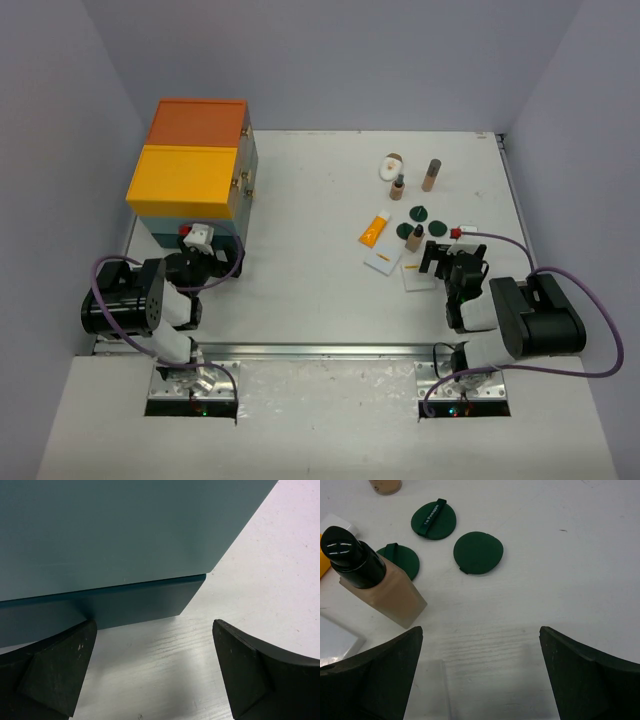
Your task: Organize the makeup
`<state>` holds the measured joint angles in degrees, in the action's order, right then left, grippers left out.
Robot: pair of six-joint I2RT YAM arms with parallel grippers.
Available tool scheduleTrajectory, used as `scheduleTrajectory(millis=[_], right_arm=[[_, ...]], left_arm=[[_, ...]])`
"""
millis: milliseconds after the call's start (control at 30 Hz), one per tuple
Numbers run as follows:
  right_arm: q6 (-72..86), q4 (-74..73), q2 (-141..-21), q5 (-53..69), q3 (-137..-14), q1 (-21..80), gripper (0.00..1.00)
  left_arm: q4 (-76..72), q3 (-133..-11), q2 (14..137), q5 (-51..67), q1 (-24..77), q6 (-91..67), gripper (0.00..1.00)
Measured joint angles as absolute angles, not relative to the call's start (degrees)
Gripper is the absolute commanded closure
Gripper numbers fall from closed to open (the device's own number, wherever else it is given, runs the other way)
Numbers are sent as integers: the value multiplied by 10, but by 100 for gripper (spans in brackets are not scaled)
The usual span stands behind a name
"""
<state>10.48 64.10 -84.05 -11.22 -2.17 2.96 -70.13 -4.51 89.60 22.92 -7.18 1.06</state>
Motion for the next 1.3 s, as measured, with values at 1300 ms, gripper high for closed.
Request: scheduleTrajectory(millis=[1300], right_arm=[[283,20,-580,167,-532,79,21]], left_arm=[[217,-612,447,307,-67,248,0]])
